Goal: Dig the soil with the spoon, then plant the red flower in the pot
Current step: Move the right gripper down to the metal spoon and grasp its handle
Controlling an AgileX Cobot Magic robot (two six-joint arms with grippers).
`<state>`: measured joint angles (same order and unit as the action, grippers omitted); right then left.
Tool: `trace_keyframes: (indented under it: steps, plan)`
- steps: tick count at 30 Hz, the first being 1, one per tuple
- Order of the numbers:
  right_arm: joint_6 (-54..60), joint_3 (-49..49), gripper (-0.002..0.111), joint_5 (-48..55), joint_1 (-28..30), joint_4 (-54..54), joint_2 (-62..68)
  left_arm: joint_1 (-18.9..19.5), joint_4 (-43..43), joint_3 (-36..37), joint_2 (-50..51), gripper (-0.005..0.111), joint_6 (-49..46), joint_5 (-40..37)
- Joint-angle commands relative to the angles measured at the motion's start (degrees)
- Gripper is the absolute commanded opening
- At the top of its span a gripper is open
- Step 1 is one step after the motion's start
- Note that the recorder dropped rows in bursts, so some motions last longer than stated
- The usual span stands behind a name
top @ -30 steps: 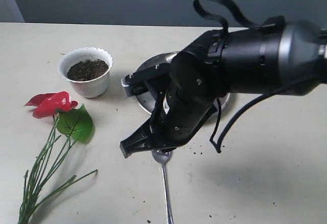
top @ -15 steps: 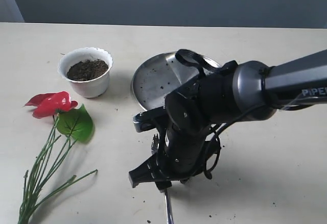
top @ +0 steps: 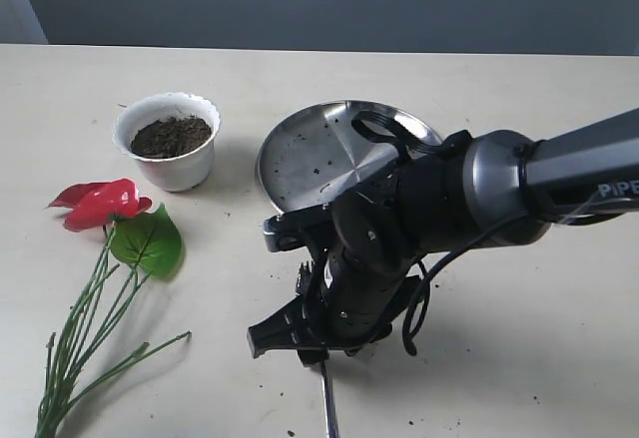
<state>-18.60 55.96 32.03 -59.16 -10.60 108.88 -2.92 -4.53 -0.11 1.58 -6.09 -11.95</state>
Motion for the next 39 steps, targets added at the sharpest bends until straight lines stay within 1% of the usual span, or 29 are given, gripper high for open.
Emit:
trace_keyframes:
  steps: [1, 13, 19, 28, 39]
  plan:
    - [-0.55, -0.23, 0.045, -0.03, -0.25, -0.26, 0.78, -0.09, 0.49, 0.11, -0.24, 0.000, 0.28, 0.40]
    - [-2.60, -0.23, 0.045, 4.24, -0.25, 0.16, 0.87, -0.09, 0.49, 0.11, -0.24, 0.000, 0.28, 0.40]
    - [-5.91, -0.23, 0.045, 6.05, -0.25, 4.30, 0.87, -0.09, 0.49, 0.11, -0.24, 0.000, 0.28, 0.40]
    - [-5.99, -0.23, 0.045, 6.31, -0.25, 4.39, 0.87, -0.09, 0.49, 0.11, -0.24, 0.000, 0.28, 0.40]
    - [-9.57, -0.23, 0.045, 9.14, -0.25, 9.39, 0.87, -0.09, 0.49, 0.11, -0.24, 0.000, 0.28, 0.40]
